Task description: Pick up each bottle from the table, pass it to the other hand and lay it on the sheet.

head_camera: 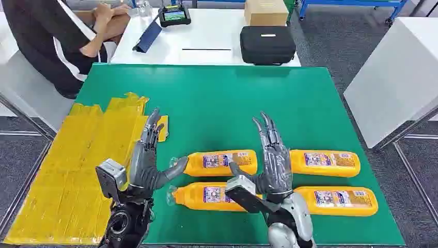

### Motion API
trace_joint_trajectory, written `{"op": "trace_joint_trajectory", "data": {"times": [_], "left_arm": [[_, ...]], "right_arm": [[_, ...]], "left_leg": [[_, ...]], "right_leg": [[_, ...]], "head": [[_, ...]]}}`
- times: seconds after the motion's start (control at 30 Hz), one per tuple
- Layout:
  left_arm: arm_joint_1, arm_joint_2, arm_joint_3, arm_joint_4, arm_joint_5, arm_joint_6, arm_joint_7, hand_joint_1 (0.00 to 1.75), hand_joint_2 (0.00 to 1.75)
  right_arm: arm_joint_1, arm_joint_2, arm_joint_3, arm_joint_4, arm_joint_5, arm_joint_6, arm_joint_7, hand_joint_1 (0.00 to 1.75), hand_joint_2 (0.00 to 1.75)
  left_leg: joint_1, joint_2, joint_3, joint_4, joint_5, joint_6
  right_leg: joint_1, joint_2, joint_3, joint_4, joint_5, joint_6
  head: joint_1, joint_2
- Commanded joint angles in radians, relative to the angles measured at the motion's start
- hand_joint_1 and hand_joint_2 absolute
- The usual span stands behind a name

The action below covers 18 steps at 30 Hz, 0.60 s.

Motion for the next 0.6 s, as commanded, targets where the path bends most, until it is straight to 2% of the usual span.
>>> {"op": "trace_joint_trajectory", "data": {"times": [0.03,0.13,0.2,0.47,0.6], "left_arm": [[-0.058,-0.005,0.001,0.068,-0.006,-0.03,0.007,0.0,1.75],[-0.051,-0.002,0.012,0.051,-0.007,-0.032,0.007,0.0,1.75],[-0.043,0.002,0.018,0.037,-0.005,-0.031,0.009,0.0,1.75],[-0.041,0.002,0.018,0.034,-0.004,-0.031,0.009,0.0,1.75],[-0.022,0.007,0.031,0.019,-0.003,-0.026,0.009,0.0,1.75]], "right_arm": [[-0.119,-0.074,-0.028,0.104,0.36,0.229,0.177,0.0,1.75],[-0.227,-0.112,0.031,0.259,0.376,0.335,0.167,0.0,1.75],[-0.289,-0.112,0.064,0.366,0.38,0.362,0.16,0.0,1.75],[-0.295,-0.107,0.068,0.379,0.378,0.361,0.157,0.0,1.75],[-0.341,-0.111,0.114,0.455,0.29,0.413,0.087,0.0,1.75]], "left_leg": [[0.0,0.0,0.003,0.0,0.0,-0.003],[0.001,0.003,0.004,-0.001,0.0,-0.003],[0.0,0.006,0.004,-0.001,-0.001,-0.003],[0.001,0.001,0.003,-0.001,-0.001,-0.003],[0.0,0.002,0.002,0.0,0.0,-0.002]], "right_leg": [[0.0,-0.002,0.003,-0.001,0.0,0.0],[0.0,0.001,0.004,-0.002,0.001,0.0],[0.0,0.003,0.004,-0.001,0.001,0.0],[0.0,0.0,0.003,0.0,0.0,0.0],[0.0,0.001,0.002,0.0,0.0,0.0]], "head": [[0.0,0.0],[0.0,0.0],[0.0,0.0],[0.0,0.0],[0.0,0.0]]}}
